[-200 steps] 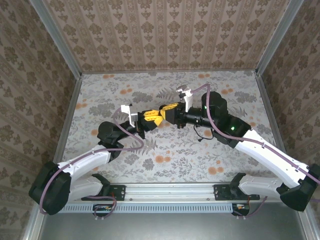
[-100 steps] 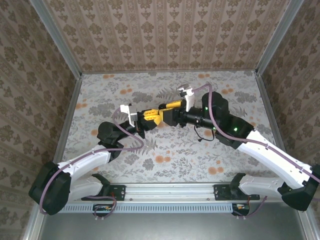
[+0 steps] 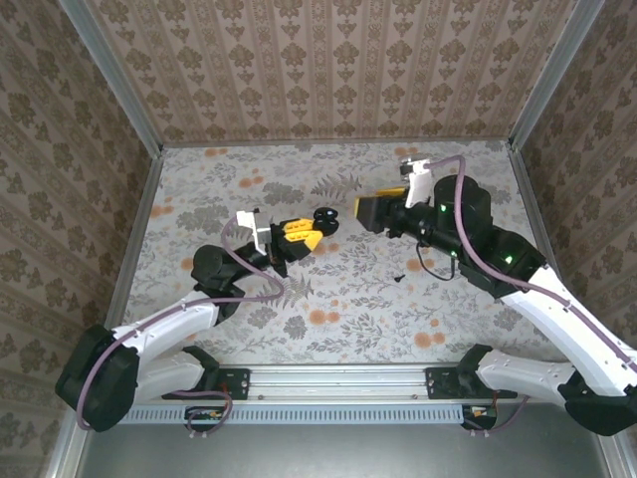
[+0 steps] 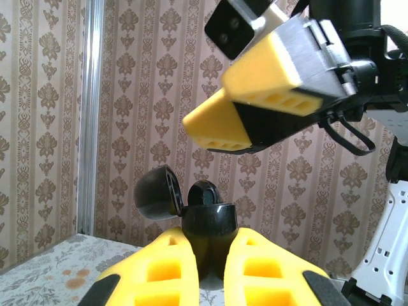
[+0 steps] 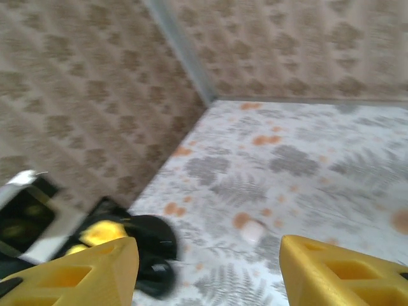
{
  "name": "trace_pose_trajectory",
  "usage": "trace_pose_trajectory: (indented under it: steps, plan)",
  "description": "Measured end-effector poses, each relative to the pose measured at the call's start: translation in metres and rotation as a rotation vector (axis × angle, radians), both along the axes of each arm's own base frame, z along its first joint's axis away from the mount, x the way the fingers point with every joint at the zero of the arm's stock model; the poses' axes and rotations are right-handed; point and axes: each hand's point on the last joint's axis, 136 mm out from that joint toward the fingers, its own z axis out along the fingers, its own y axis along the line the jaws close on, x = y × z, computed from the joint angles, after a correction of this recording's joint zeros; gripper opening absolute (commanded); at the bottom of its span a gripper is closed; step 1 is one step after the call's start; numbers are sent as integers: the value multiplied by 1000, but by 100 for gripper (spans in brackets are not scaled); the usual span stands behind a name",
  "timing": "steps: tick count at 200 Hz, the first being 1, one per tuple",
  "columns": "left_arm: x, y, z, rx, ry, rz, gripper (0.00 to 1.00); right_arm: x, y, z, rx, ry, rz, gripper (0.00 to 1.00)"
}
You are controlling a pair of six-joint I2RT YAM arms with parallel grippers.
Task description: Insert the wireless bluetooth earbuds into the charging case
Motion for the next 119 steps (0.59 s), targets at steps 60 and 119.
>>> trace_pose_trajectory:
  steps: [60, 119]
  plan:
    - [4, -2, -21, 52, 18, 23, 0, 28, -62, -113, -136, 336, -232, 56]
    - [14, -12, -49, 123, 59, 20, 0, 30, -83, -236, -308, 628, -282, 49]
